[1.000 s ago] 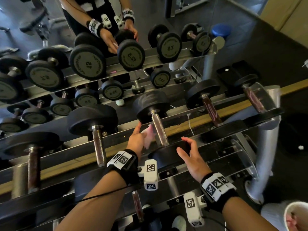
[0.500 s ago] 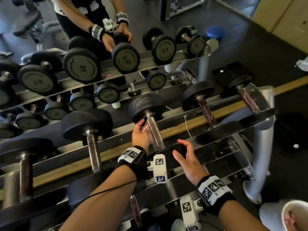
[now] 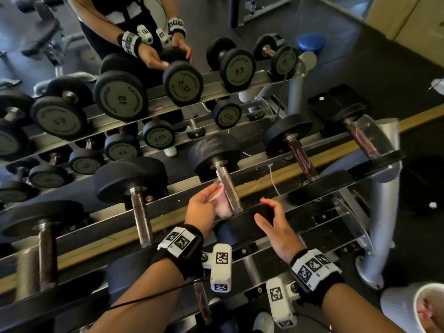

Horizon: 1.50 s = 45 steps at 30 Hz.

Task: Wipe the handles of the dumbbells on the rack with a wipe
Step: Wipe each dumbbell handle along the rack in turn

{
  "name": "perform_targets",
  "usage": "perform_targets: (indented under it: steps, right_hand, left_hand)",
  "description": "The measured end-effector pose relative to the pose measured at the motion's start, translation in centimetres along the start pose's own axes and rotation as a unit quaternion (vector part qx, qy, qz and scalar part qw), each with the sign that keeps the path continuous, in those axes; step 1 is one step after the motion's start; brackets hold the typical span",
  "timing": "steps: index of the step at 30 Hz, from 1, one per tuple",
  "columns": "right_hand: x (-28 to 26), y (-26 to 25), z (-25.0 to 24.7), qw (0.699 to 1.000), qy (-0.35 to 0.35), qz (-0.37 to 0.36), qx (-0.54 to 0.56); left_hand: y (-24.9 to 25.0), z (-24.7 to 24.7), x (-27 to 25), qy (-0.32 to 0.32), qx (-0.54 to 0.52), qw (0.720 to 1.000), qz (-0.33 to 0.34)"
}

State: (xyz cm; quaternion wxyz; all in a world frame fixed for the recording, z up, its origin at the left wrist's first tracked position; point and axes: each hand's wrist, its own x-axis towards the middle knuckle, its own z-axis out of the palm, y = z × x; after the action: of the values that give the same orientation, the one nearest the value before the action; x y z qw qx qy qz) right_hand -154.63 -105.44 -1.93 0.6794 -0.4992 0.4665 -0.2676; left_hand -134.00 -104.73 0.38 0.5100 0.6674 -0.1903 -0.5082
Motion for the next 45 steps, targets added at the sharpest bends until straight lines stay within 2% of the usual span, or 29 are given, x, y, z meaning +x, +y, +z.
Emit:
perform_targets:
  steps: [4,7,10,13,16,18,25,32,37,40,43,45]
  right_hand:
    - [0.1,0.1,0.1,1.0,0.0,-0.001,0.001]
    - [0.1,0.1,0.2,1.0,0.004,-0.006,0.022]
    - [0.1,0.1,0.2,1.0,0.009,-0.003,0.026]
    - [0.1,0.2,0.1,1.0,0.012,-0.002,0.022]
    - [0.1,-0.1,0.2,1.0,0.012,0.008,0.015]
    - [0.0,-0.2,0.2,1.0,0.014,0.012,0.025]
    - [0.4,-0.2,0.4,0.997,0.038,0.036,0.053]
    - [0.2,-1.0,1.0,0.993,0.067,0.043,0.088]
    - [0.0,-2.1,0.4,0.998,0.043,0.049,0.003]
    - [0.2,-3.0,-0.9,0.996,0.008,0.042,-0.075]
    - [0.8,-4.8,-3.1,0.984,-0.01,-0.011,-0.175]
    - [1.1,-6.5,-5.3,0.981,-0.001,-0.052,-0.189]
  left_hand:
    - [1.1,0.3,1.0,0.053,0.0,0.999,0.011]
    - [1.4,1.7,0.6,0.028,0.038,0.998,0.029]
    - [0.8,1.9,-0.1,0.014,0.02,0.999,0.022]
    - [0.6,1.3,-1.1,-0.018,0.012,1.0,-0.008]
    - [0.9,0.3,-1.4,-0.045,-0.04,0.997,-0.058]
    - [1.2,-0.2,-1.4,-0.032,-0.047,0.995,-0.078]
    - [1.0,1.2,-2.1,0.002,-0.029,0.996,-0.086]
    - [2.0,0.8,-2.5,-0.052,-0.022,0.993,-0.1]
    - [2.6,0.9,-2.9,-0.078,0.034,0.995,-0.052]
    - [3.6,1.7,-3.1,-0.091,0.026,0.995,-0.039]
    - [4.9,3.9,-2.6,-0.102,0.042,0.994,0.01]
    - [5.7,5.8,-2.3,-0.093,0.058,0.993,0.031]
